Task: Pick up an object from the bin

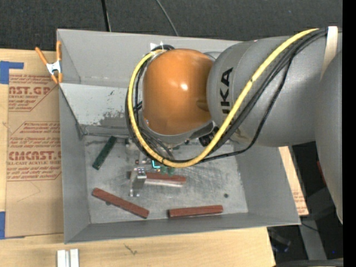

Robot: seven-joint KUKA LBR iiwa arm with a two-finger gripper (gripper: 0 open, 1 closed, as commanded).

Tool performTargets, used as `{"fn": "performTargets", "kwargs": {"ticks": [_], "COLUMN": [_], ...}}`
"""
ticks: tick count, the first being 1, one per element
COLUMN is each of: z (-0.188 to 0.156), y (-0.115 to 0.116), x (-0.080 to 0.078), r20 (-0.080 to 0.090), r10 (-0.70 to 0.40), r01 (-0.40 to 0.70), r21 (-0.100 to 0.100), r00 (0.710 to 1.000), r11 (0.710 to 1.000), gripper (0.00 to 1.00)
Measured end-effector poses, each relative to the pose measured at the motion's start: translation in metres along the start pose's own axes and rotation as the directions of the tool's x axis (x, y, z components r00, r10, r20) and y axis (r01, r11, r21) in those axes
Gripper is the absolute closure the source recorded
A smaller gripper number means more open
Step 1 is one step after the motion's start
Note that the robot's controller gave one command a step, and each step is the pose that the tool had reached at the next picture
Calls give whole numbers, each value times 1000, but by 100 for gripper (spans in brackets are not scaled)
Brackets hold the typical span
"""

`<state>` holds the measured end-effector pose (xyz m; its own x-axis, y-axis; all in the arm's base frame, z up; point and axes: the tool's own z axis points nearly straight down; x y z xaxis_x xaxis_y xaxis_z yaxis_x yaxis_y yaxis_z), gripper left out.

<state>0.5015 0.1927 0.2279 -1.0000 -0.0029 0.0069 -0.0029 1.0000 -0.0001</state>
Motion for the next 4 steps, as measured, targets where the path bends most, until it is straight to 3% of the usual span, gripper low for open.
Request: {"fn": "performTargets", "kwargs": {"ticks": [1,2,3,4], "z": [-4,-4,9,72], "y": [-1,-1,0,-18], "x": [-2,-2,-9,-1], "r20": [8,8,19,6], "r10": [2,2,0,138], "r01": [-2,-2,0,-138], "r21": [-1,-1,-6,-2], "r00": [1000,1000,1000,990], "r11": [1000,1000,1000,990], "gripper": [100,100,100,0]}}
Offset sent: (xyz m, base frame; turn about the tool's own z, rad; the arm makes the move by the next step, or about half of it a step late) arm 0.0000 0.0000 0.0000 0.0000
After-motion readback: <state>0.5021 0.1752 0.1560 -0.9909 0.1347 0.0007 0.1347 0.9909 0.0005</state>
